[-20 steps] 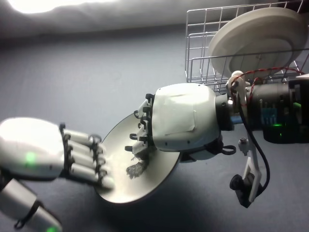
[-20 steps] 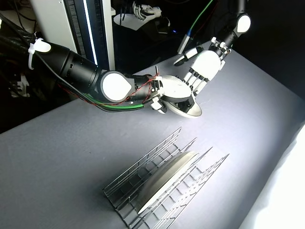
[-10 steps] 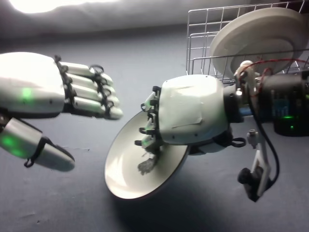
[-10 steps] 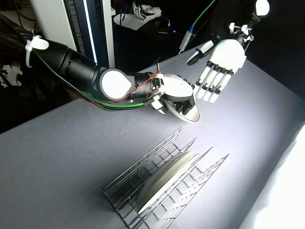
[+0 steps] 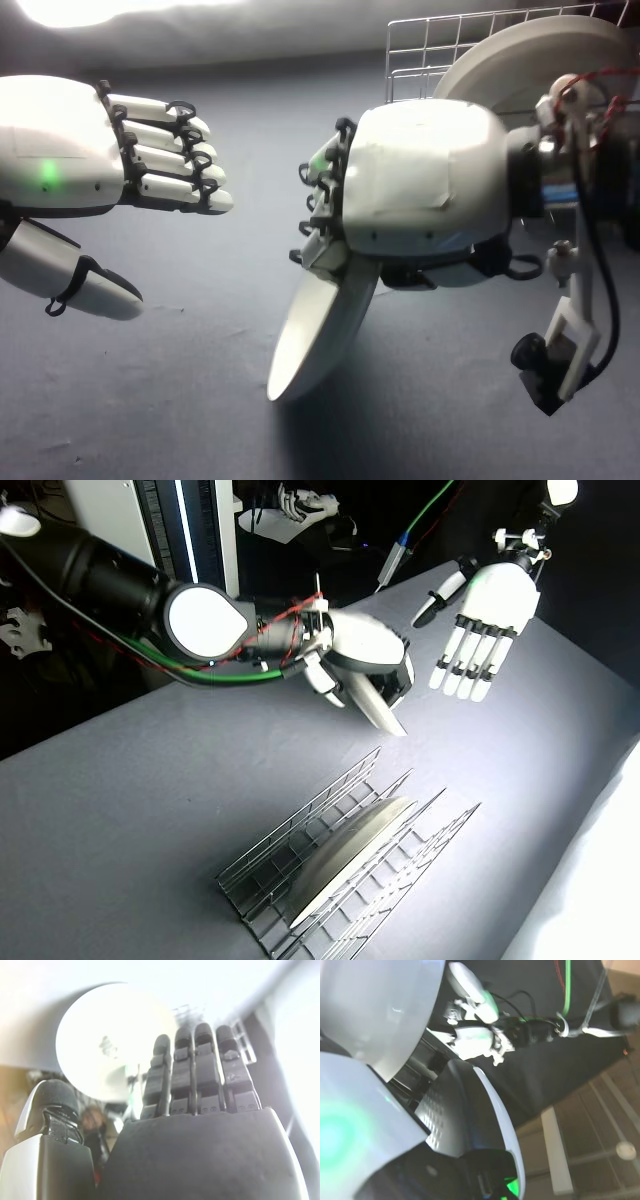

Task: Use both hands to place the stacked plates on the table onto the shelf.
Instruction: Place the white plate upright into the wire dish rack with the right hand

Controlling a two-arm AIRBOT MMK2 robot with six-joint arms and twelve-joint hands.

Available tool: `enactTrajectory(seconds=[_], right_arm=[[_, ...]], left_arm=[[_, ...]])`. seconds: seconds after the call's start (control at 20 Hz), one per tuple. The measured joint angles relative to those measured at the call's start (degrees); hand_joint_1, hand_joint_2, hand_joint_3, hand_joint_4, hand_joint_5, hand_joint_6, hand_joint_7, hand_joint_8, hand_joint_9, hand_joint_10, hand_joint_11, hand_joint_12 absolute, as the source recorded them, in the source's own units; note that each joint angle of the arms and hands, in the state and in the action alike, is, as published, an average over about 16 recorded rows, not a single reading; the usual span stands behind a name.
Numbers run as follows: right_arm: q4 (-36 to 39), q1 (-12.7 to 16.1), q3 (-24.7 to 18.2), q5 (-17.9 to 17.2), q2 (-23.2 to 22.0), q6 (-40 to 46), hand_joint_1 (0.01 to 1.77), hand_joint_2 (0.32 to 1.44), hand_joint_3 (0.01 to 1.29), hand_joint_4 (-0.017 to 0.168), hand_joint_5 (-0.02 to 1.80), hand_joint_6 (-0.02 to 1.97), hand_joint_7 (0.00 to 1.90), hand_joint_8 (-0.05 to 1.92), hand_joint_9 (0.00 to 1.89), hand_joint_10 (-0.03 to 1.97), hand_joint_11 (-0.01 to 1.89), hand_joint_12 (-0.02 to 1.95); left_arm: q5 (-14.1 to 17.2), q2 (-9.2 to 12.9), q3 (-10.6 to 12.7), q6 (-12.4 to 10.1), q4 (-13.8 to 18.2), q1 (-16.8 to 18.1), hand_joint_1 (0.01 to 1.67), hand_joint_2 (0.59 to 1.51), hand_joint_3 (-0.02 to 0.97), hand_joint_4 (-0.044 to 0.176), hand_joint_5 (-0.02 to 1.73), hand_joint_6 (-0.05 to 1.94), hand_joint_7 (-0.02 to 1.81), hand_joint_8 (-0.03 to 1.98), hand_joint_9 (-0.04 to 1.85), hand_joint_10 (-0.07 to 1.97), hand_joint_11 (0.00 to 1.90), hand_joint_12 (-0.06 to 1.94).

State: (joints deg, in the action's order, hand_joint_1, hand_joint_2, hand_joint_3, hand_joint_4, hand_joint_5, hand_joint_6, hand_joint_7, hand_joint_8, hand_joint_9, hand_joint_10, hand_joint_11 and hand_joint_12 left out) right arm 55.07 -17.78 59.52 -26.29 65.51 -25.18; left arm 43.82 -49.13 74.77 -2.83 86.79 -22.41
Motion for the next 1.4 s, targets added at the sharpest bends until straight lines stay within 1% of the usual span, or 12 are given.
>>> enactTrajectory(seconds=[0.15, 0.3, 0.5, 0.7, 0.85, 1.05, 1.4], right_arm=[[-4.25, 0.89, -1.86, -0.39, -1.91, 0.22, 1.34, 0.98, 0.01, 0.0, 0.89, 0.96, 1.0, 0.88, 0.95, 1.17, 0.7, 1.33], [-10.01, 1.7, -3.24, -0.92, -3.41, 0.48, 1.34, 0.99, 0.01, 0.001, 0.9, 1.0, 1.01, 0.9, 0.94, 1.18, 0.69, 1.34], [-19.01, 2.67, -4.38, -1.3, -4.71, 0.92, 1.35, 0.99, 0.01, 0.001, 0.9, 1.02, 1.01, 0.92, 0.94, 1.18, 0.69, 1.35], [-28.51, 4.09, -4.89, -0.94, -5.47, 1.44, 1.36, 0.99, 0.01, 0.0, 0.9, 1.02, 1.0, 0.93, 0.93, 1.2, 0.67, 1.36], [-35.55, 5.47, -5.26, 0.4, -5.94, 1.77, 1.36, 0.99, 0.01, -0.002, 0.89, 1.01, 1.0, 0.93, 0.93, 1.21, 0.67, 1.36], [-43.75, 7.34, -5.78, 3.11, -6.6, 2.1, 1.36, 0.99, 0.01, -0.004, 0.89, 1.01, 1.0, 0.94, 0.92, 1.21, 0.66, 1.36], [-54.38, 10.21, -6.46, 8.38, -7.75, 2.36, 1.37, 1.0, 0.01, -0.007, 0.89, 0.99, 1.01, 0.92, 0.92, 1.2, 0.65, 1.35]], left_arm=[[-1.15, 0.16, -0.3, 0.9, 1.06, 0.64, 0.01, 1.155, 0.017, 0.008, 0.21, 0.01, 0.23, 0.0, 0.2, 0.01, 0.01, 0.4], [-2.01, 0.31, -0.59, 1.45, 1.83, 1.2, 0.01, 1.156, 0.017, 0.008, 0.21, 0.01, 0.23, 0.0, 0.21, 0.01, 0.01, 0.41], [-2.51, 0.42, -0.8, 1.2, 2.89, 1.51, 0.01, 1.155, 0.017, 0.008, 0.22, 0.01, 0.23, 0.0, 0.21, 0.01, 0.01, 0.43], [-2.86, 0.44, -0.51, 0.72, 4.1, 1.51, 0.01, 1.155, 0.017, 0.008, 0.22, 0.01, 0.24, 0.0, 0.22, 0.01, 0.01, 0.42], [-3.31, 0.44, -0.25, 0.4, 5.39, 1.41, 0.01, 1.155, 0.017, 0.008, 0.21, 0.01, 0.23, 0.0, 0.21, 0.01, 0.01, 0.39], [-3.78, 0.44, -0.06, 0.05, 7.17, 1.14, 0.01, 1.154, 0.017, 0.008, 0.21, 0.01, 0.23, 0.0, 0.21, 0.01, 0.01, 0.38], [-4.72, 0.55, -0.43, 0.0, 9.92, 0.76, 0.01, 1.153, 0.017, 0.008, 0.22, 0.01, 0.24, 0.0, 0.21, 0.01, 0.01, 0.39]])
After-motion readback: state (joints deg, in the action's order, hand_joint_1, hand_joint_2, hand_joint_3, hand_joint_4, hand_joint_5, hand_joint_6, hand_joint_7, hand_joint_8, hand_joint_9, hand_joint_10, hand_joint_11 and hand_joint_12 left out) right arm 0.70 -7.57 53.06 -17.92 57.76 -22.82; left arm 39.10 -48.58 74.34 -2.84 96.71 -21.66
